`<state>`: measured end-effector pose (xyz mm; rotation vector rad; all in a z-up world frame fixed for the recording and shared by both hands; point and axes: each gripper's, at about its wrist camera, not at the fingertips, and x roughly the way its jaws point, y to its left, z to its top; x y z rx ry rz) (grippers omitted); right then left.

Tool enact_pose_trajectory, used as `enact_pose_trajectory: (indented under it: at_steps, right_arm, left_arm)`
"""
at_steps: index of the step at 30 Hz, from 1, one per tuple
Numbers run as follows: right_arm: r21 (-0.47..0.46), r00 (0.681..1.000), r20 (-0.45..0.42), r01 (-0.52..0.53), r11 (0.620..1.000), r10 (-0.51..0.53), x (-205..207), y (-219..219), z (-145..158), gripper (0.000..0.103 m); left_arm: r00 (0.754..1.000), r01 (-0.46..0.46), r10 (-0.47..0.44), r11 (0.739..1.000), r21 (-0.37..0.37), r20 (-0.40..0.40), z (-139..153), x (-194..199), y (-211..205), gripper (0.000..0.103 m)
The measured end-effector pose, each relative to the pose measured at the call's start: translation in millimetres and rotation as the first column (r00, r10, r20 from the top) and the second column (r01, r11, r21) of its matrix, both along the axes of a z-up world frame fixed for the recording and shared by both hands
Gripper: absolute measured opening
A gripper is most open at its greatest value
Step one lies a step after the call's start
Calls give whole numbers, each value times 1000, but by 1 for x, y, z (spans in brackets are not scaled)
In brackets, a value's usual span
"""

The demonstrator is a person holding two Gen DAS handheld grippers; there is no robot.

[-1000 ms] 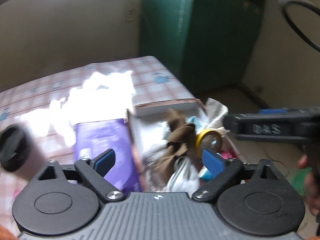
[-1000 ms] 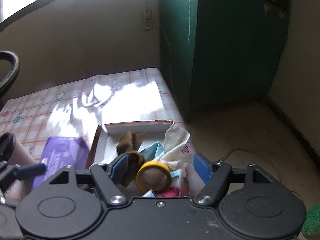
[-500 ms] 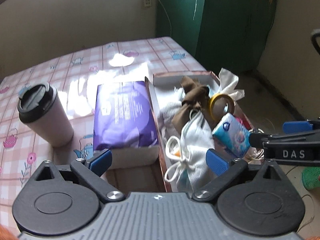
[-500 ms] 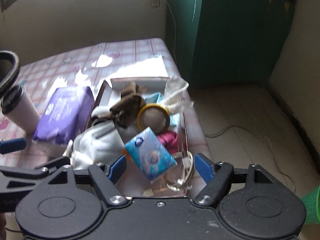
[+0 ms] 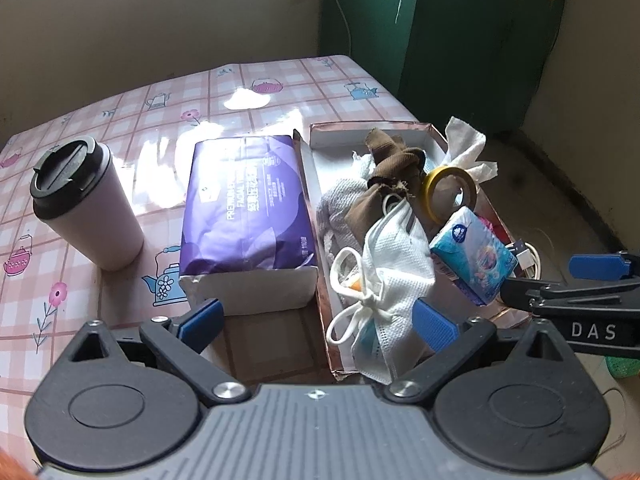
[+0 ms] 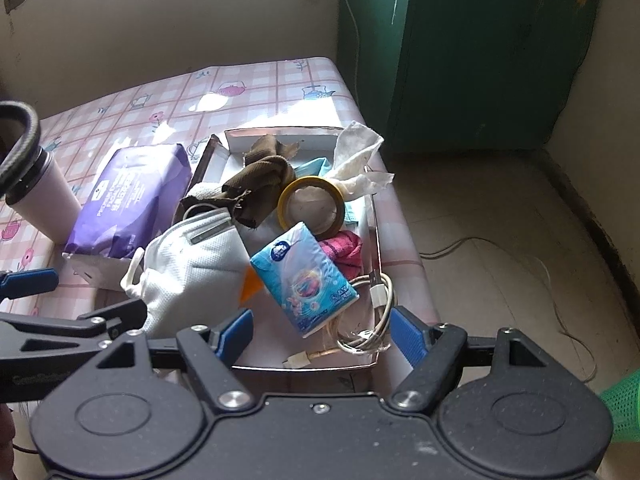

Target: Organize soft objects

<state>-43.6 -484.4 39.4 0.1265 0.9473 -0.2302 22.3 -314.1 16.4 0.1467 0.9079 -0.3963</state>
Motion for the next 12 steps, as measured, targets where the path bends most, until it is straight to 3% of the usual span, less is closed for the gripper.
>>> enact_pose_trajectory:
  at_steps: [12]
  right_arm:
    - [-1, 1000, -7, 4, 1000, -4, 2, -3, -3, 88]
  left_arm:
    - [999, 28, -28, 1000, 3, -29, -6, 1, -4, 103]
